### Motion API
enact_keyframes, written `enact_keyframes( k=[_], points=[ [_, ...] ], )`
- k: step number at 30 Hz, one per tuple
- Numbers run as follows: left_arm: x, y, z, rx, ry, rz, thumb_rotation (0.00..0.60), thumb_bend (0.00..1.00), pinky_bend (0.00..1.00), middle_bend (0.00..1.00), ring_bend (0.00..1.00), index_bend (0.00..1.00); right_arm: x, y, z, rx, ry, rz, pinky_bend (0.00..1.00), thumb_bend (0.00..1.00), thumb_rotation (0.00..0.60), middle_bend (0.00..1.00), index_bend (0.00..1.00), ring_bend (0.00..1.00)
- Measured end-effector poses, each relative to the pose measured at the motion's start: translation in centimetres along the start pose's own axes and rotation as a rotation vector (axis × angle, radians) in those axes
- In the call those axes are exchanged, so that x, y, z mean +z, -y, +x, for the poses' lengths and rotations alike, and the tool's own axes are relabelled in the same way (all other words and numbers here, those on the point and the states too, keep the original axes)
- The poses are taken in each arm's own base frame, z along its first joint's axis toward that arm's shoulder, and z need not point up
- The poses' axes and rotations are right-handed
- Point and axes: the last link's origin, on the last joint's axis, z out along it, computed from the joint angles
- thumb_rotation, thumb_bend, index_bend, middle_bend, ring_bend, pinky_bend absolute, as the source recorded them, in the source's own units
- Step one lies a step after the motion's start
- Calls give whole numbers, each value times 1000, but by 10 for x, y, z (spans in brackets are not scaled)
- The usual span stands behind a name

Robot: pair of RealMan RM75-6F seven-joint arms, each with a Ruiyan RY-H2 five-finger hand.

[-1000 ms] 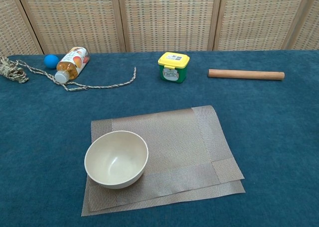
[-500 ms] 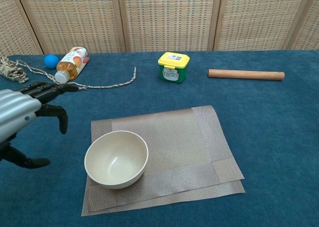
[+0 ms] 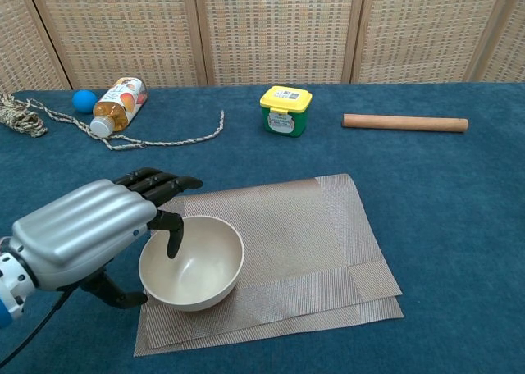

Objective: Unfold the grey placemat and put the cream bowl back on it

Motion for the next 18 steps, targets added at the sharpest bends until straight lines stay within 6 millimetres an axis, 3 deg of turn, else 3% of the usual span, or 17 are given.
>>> enact_keyframes(
  k=[4,11,18],
  points=[
    [5,-8,-3,-6,10,-9,600,212,0,0,0,509,0,-1,1,2,-3,-1,0,69,600,0,0,0],
    [14,-18,-10,-2,24,-16,600,392,0,0,0,652,-1,-1,2,6,-3,-1,0,70,600,0,0,0],
    [10,-9,-9,8,5,2,600,405,0,0,0,673,-1,-1,3,5,-2,0,0,69,600,0,0,0]
  ],
)
